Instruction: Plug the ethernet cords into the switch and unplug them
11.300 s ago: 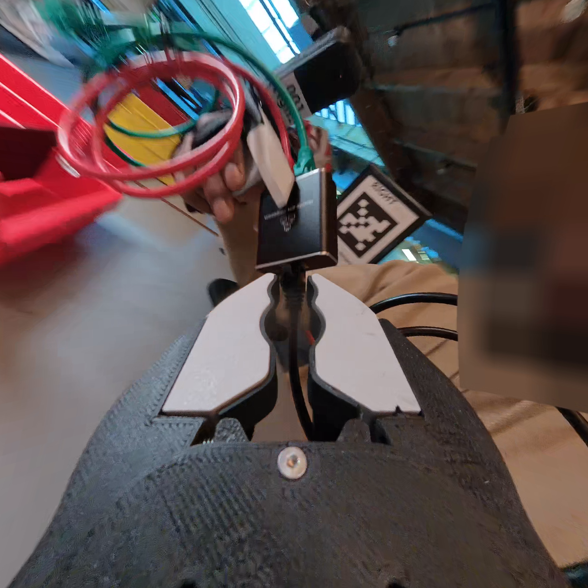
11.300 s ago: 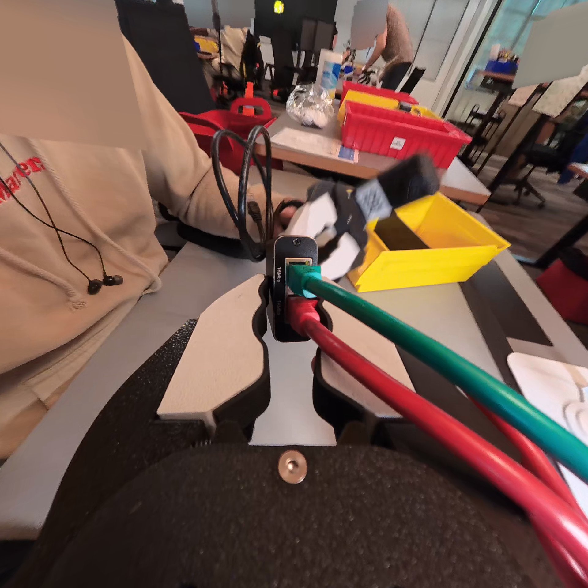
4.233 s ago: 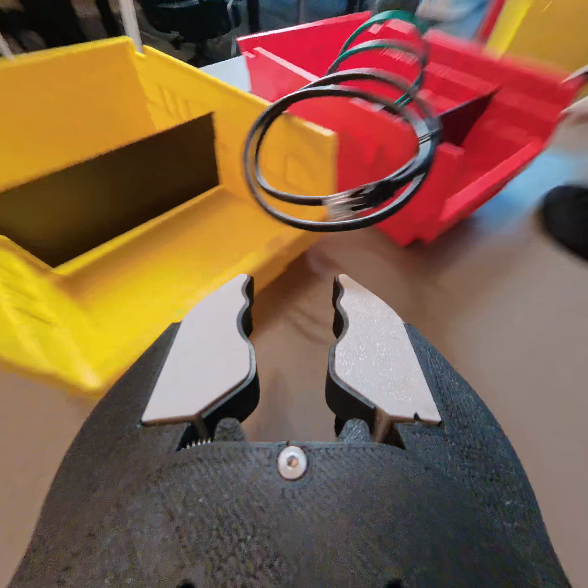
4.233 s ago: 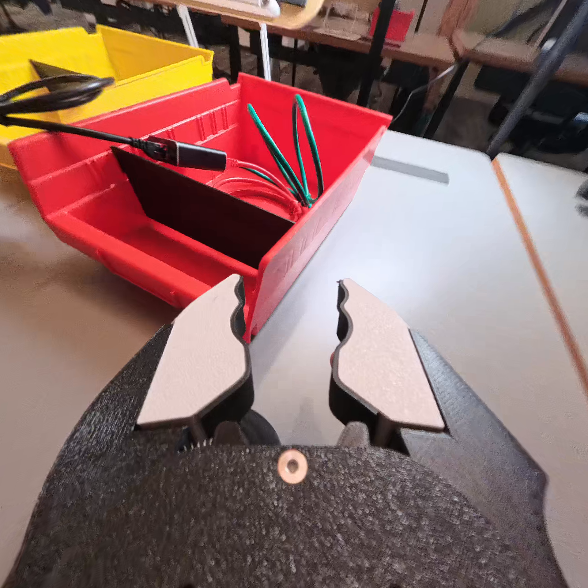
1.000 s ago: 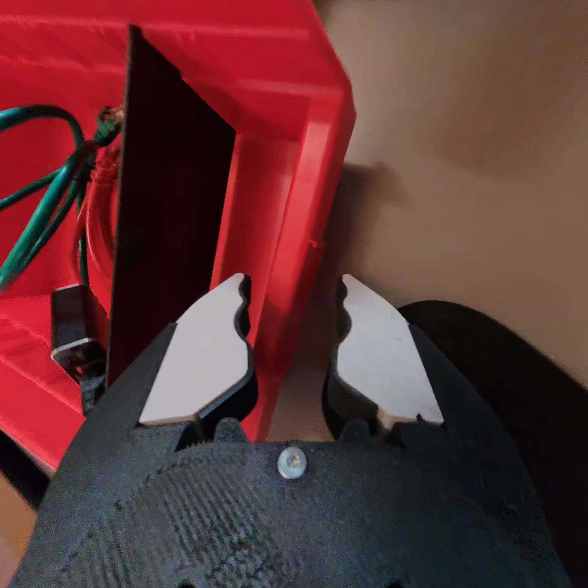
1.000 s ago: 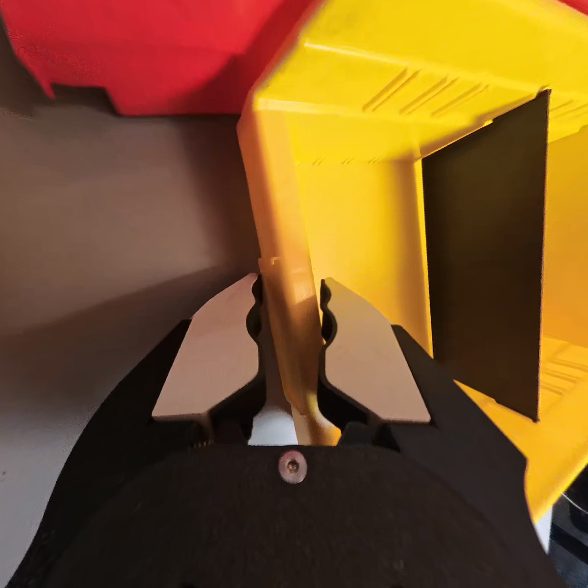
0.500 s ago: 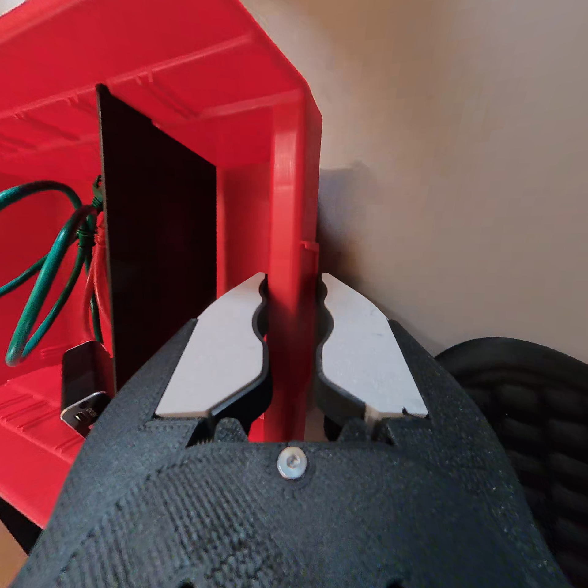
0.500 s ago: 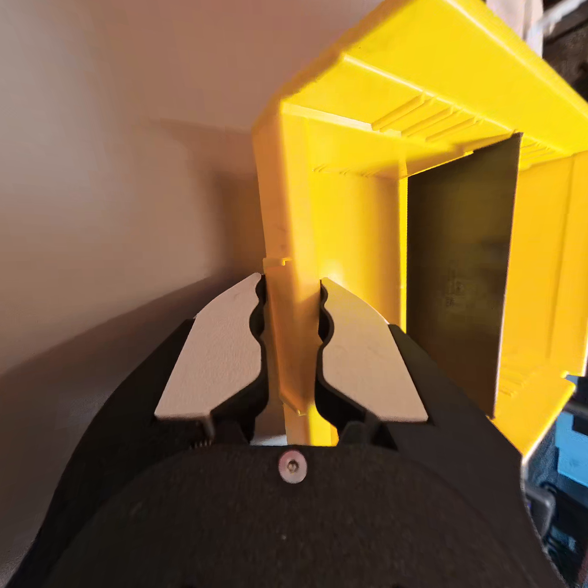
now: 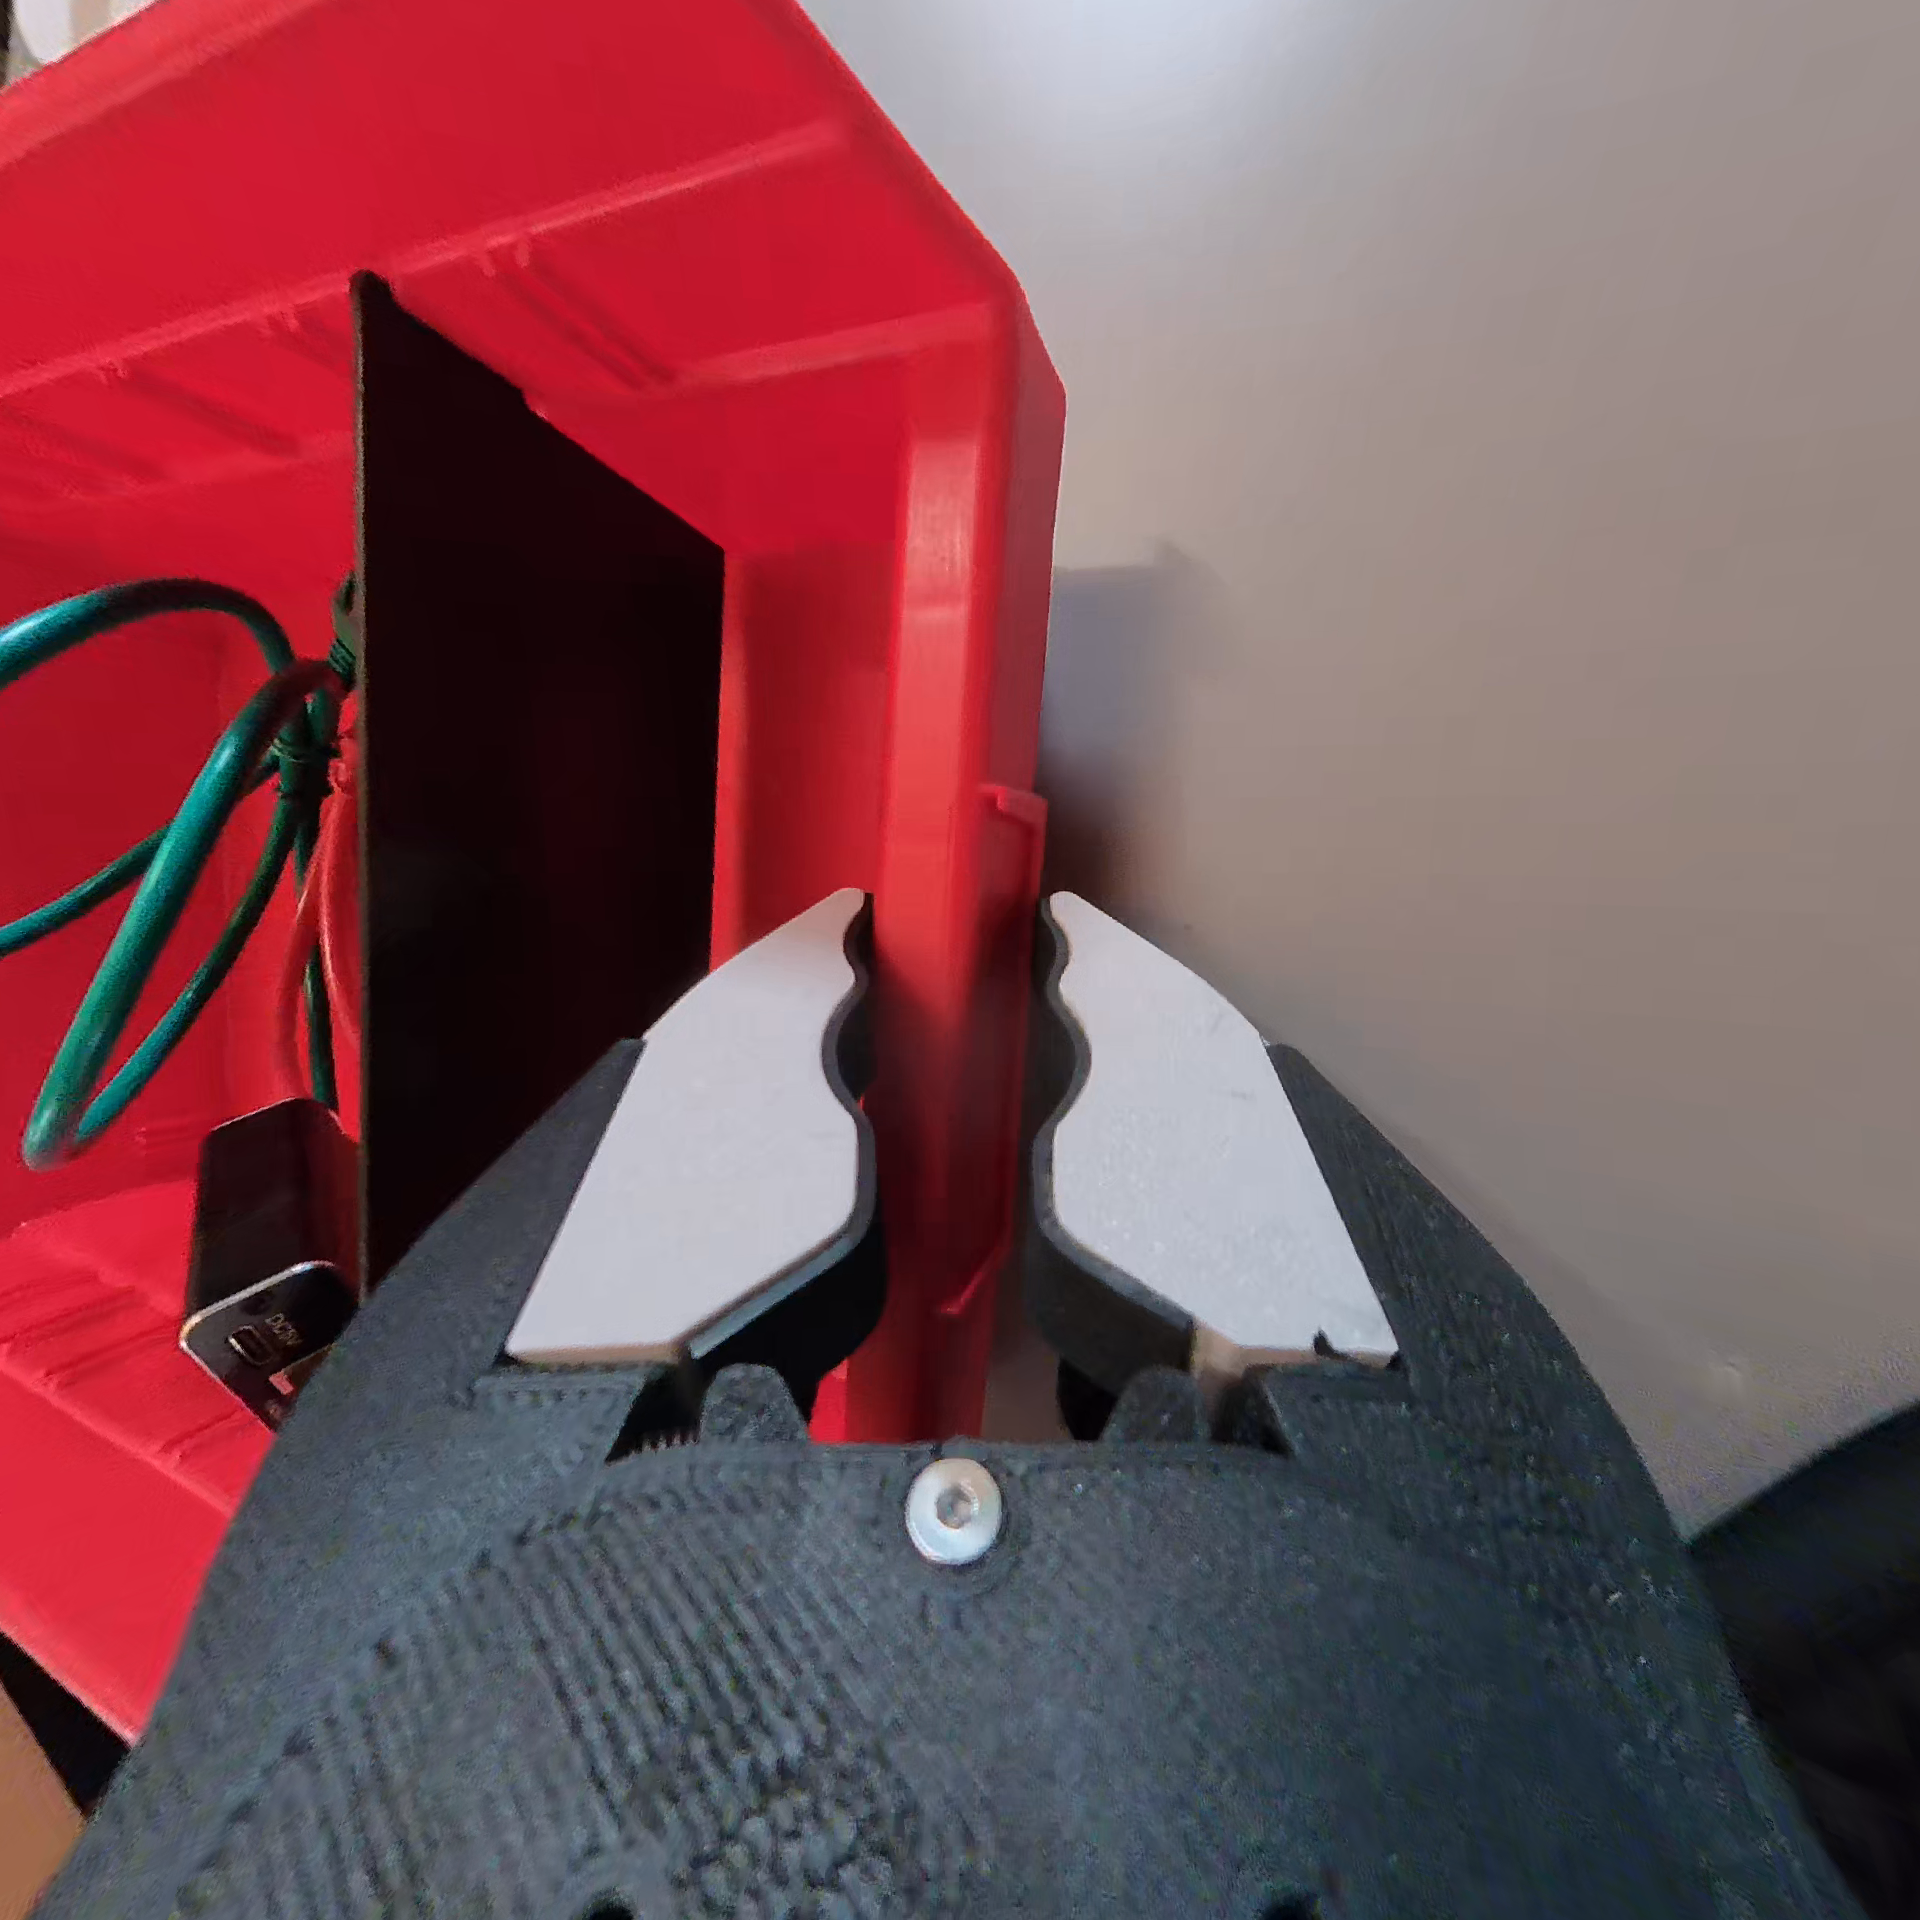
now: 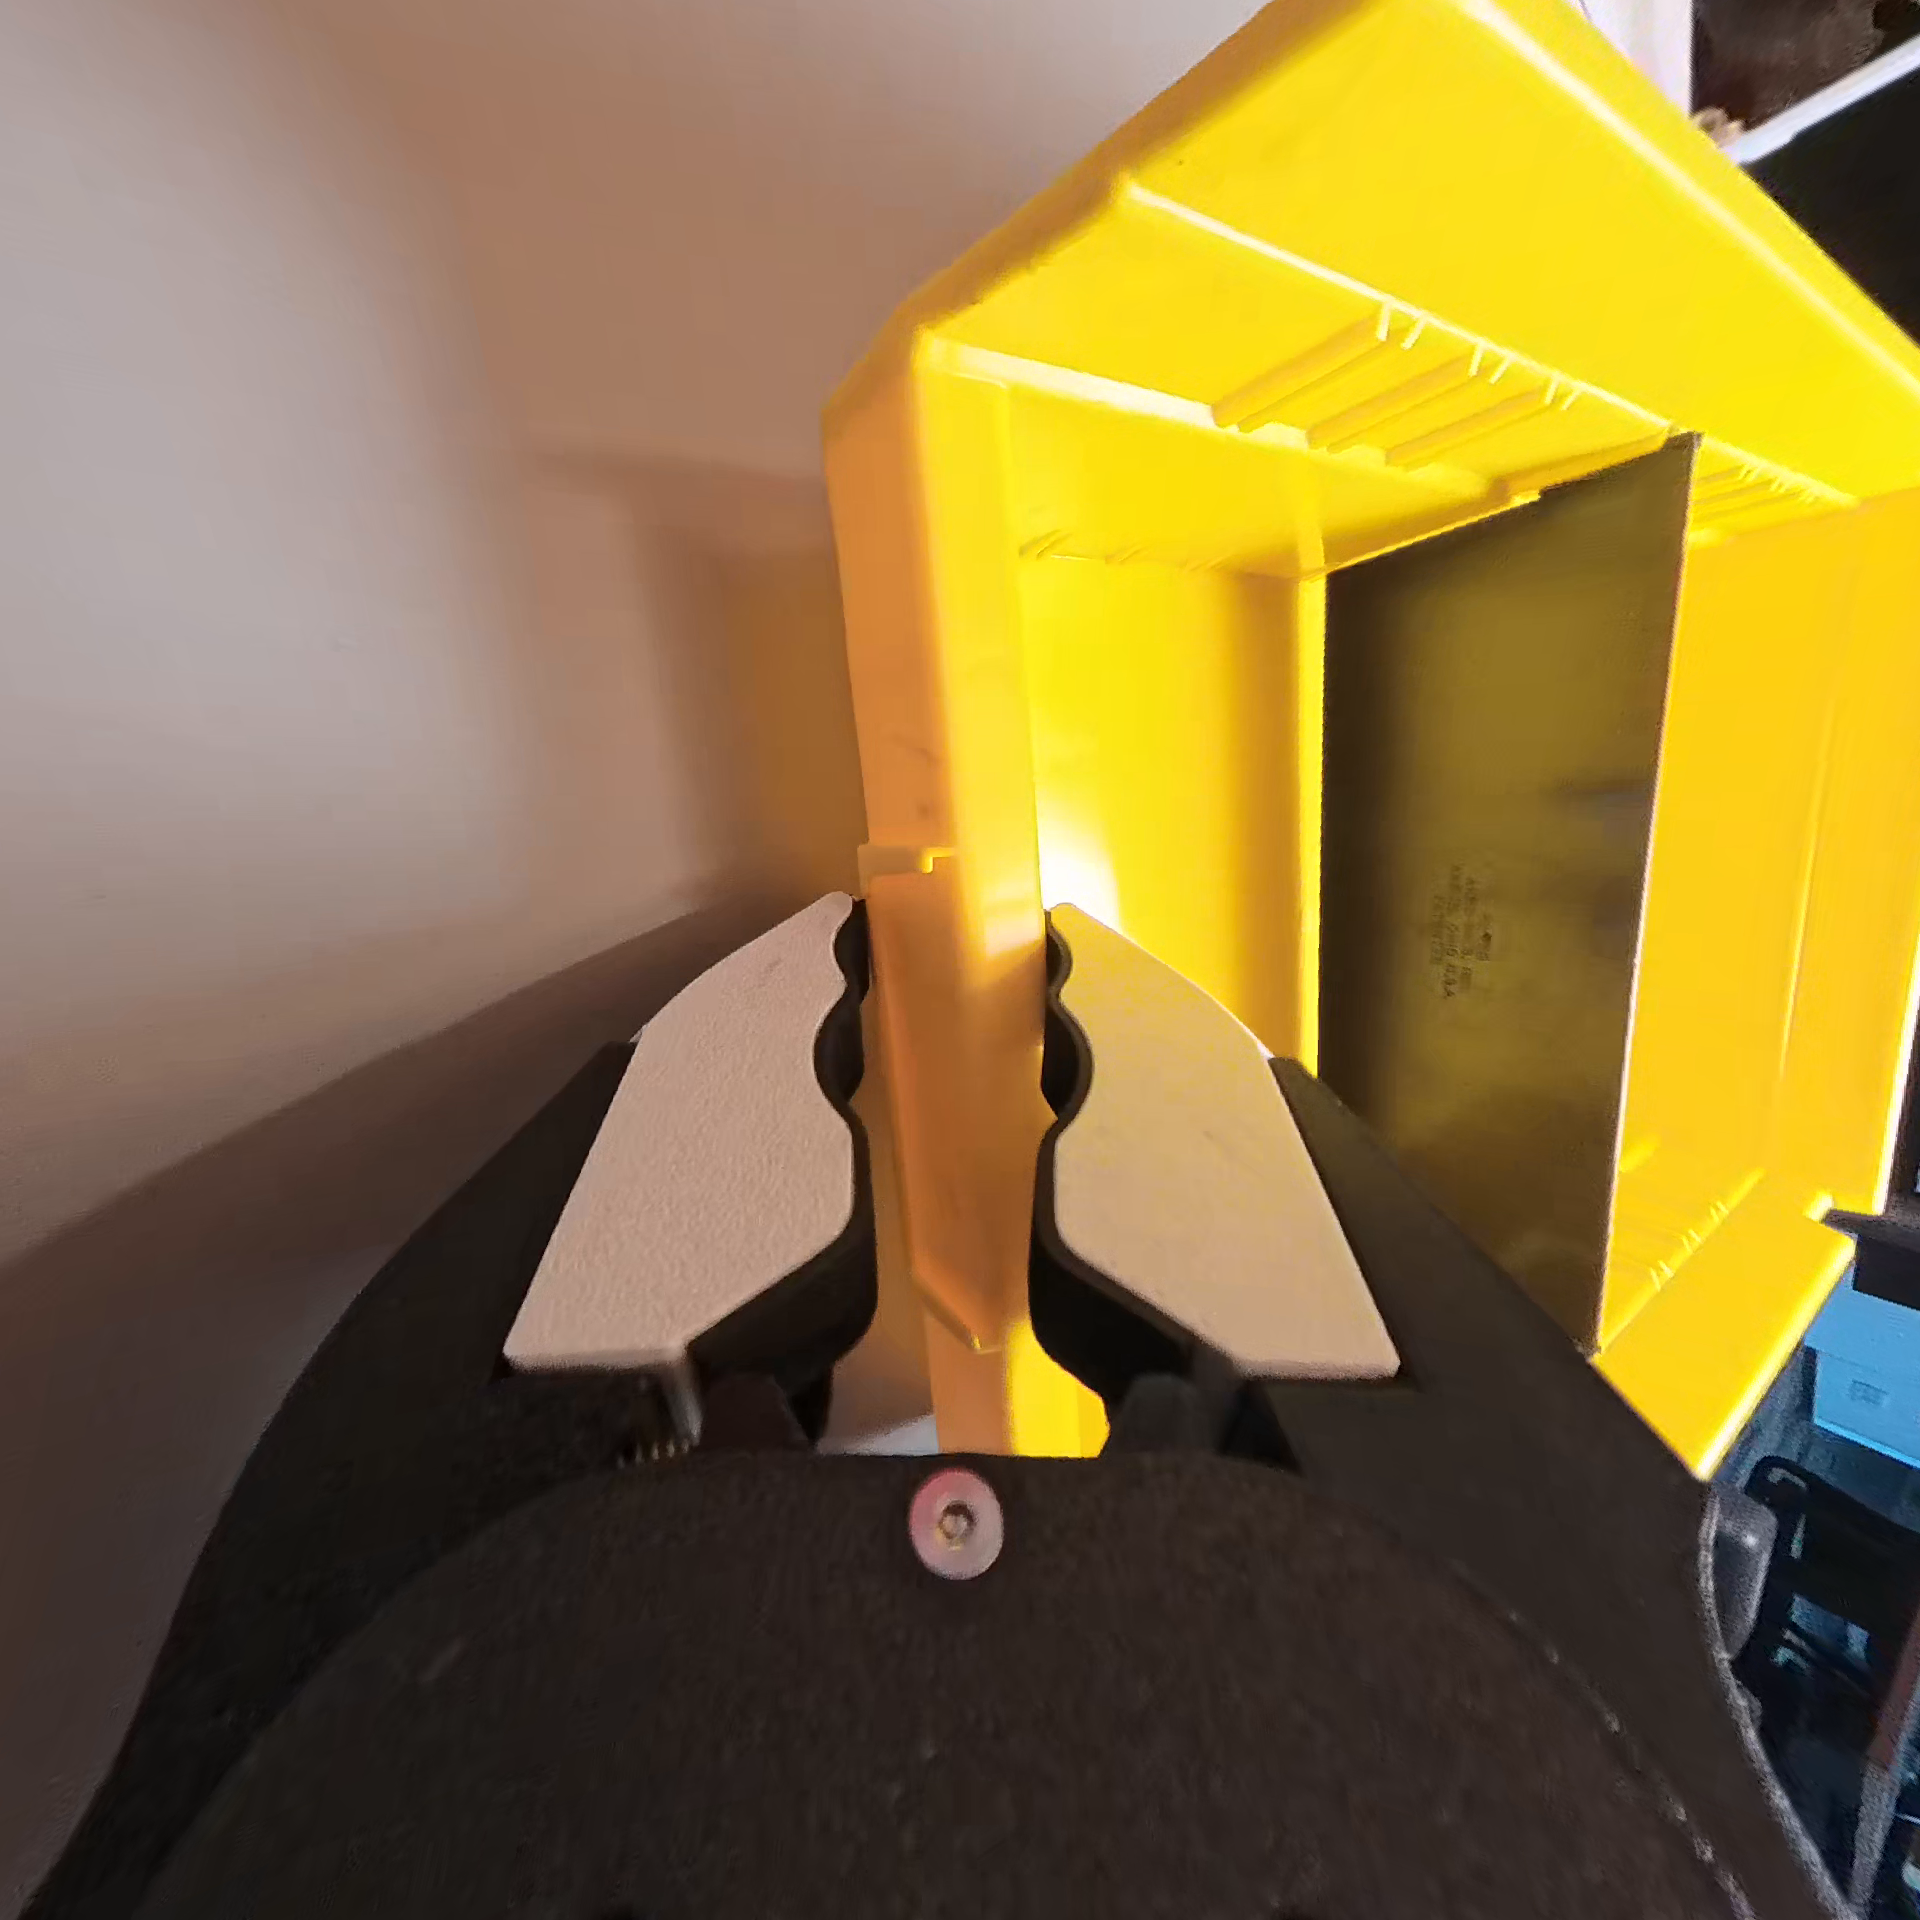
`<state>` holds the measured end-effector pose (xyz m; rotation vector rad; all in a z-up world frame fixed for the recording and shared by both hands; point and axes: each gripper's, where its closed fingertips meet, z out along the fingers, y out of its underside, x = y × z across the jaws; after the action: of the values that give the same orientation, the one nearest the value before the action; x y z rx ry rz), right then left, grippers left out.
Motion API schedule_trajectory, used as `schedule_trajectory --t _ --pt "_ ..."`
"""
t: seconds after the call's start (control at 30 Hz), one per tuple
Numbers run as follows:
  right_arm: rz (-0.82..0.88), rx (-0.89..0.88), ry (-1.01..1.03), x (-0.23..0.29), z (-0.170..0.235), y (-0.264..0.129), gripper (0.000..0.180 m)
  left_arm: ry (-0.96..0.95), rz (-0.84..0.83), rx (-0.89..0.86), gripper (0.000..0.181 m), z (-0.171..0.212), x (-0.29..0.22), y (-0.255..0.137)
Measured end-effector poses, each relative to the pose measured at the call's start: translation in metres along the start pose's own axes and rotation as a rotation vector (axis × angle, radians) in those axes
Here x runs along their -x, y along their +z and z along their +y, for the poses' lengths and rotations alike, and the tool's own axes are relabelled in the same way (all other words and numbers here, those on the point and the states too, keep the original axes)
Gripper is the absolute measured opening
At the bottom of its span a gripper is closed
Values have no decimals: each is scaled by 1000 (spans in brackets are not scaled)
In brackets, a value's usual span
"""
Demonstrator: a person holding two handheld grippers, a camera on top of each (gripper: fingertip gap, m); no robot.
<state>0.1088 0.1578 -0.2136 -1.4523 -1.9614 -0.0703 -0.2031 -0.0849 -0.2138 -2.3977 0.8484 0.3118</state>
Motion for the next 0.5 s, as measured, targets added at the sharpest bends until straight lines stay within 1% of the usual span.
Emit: schedule_trajectory --t 0.2,0.27,0.37,0.4,0.5 --pt "21 -9 42 -13 -2 10 31 -32 -54 2 29 1 26 12" --pt "45 -42 70 -16 -6 10 36 -40 -68 -6 29 2 34 14" --pt "62 -160 148 -16 -24 -4 52 -64 -124 -12 31 3 46 15" --pt "67 -220 184 -16 -33 -12 54 -68 -154 -7 34 4 49 14" --pt "81 -417 292 -18 -60 -36 53 -92 -211 -25 44 -1 54 4"
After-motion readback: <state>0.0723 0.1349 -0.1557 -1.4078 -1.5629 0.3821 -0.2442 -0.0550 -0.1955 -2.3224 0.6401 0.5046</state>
